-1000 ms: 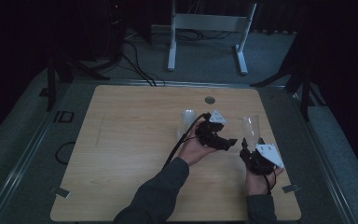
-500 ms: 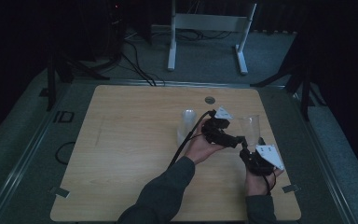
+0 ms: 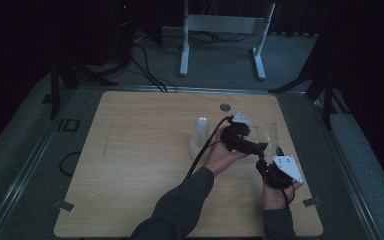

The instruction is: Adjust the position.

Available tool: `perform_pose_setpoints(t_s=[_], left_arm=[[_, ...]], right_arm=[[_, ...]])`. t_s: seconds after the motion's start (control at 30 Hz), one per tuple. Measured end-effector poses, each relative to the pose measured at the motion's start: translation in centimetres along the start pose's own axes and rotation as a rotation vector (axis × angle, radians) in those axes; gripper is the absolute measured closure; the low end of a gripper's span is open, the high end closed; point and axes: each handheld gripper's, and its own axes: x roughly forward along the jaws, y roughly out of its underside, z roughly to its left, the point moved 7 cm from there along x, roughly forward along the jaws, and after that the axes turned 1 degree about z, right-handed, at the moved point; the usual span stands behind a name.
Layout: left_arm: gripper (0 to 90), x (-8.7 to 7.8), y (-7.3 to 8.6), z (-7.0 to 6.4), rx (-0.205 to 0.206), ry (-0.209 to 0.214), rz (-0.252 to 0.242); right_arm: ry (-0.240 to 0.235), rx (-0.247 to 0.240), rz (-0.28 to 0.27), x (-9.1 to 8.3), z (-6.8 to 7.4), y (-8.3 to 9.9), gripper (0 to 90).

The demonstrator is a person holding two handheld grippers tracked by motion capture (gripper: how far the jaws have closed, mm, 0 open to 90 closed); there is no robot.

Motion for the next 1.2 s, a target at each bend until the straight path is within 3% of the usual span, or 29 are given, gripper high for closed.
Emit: perform_pose_setpoints(t_s=[0.17,0.6,1.0,1.2], left_arm=[[18.7,0.4,-0.1,0.2,-0.04,0.026,-0.002],[18.7,1.1,-0.6,0.1,-0.143,0.104,-0.07],[19.6,1.7,-1.0,0.7,-0.246,0.136,-0.118],[24.6,1.6,-1.2,0.9,-0.258,0.132,-0.139]], right_arm=[[-0.003,0.001,-0.007,0.0,0.2,0.0,41.9],[-0.014,-0.009,-0.038,-0.2,0.8,-0.2,41.9],[-0.035,-0.015,-0.046,-0.3,1.4,-0.2,41.9],[-0.048,-0.011,-0.044,-0.3,1.4,-0.2,41.7]])
